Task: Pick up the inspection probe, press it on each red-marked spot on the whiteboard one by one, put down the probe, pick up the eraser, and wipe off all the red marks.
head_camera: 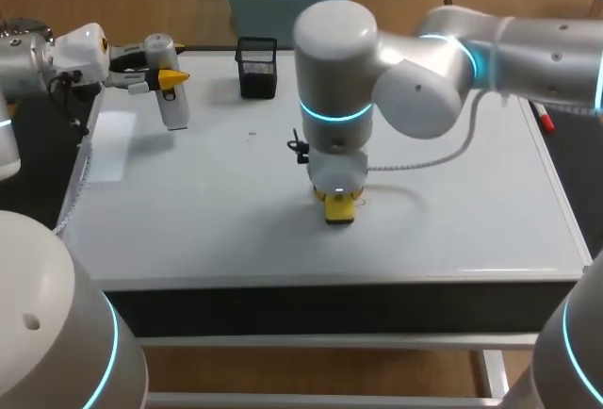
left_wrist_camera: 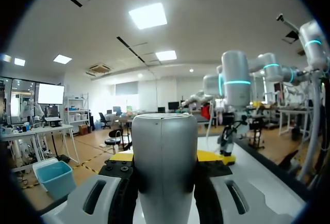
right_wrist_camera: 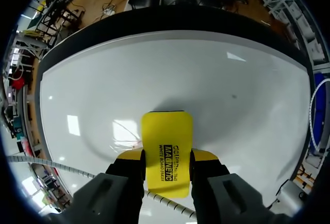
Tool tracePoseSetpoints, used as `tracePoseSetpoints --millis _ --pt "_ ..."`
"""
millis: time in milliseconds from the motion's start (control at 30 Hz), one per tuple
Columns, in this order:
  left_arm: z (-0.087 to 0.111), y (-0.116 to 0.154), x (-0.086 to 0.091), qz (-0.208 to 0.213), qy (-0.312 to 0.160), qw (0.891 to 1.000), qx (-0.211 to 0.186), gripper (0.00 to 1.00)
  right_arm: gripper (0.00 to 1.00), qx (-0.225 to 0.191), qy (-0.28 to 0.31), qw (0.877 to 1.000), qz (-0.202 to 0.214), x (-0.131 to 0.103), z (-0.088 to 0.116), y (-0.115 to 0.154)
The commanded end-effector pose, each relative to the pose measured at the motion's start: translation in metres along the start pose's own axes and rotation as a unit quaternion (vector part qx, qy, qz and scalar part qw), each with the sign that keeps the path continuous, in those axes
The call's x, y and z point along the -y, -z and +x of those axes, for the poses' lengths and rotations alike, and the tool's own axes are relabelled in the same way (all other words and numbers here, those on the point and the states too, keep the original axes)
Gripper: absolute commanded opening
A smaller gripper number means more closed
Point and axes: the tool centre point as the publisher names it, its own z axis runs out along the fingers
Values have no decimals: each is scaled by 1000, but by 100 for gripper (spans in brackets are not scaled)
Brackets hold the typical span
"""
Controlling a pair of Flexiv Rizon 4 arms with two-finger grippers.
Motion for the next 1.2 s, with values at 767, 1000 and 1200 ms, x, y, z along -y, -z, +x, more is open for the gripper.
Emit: tracePoseSetpoints --millis 767,1000,1200 --pt "-1 0 0 2 -1 1000 -1 0 0 -12 -34 999 -11 9 35 -12" --pt "-1 0 0 2 -1 1000 -1 0 0 -18 -47 999 -14 12 50 -17" --pt "-1 0 0 2 -1 1000 -1 0 0 -25 -58 998 -15 14 64 -18"
